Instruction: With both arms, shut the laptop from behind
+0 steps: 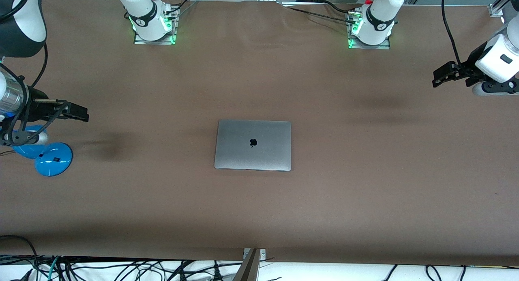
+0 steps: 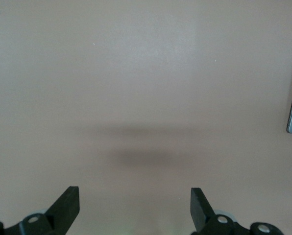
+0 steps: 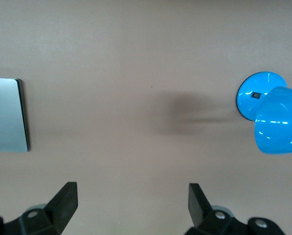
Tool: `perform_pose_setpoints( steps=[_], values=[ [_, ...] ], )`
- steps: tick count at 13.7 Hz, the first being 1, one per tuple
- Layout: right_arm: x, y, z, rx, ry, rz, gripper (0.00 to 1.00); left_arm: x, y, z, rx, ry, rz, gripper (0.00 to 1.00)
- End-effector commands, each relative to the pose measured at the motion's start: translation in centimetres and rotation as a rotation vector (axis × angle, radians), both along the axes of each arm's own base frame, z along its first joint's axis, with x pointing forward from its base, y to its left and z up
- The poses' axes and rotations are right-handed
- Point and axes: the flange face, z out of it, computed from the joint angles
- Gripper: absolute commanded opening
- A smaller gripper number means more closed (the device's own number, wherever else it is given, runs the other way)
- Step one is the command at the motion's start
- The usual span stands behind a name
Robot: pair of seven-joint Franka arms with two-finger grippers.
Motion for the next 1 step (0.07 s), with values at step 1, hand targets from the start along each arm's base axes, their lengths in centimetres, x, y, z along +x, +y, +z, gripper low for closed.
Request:
perform_pose_setpoints(
  steps=[1],
  values=[
    [-0.01,0.09,0.69,0.004,-0.010,-0.019,1.00,0.35,0.13,0.47,-0.030,0.008,-0.012,1.00]
  ],
)
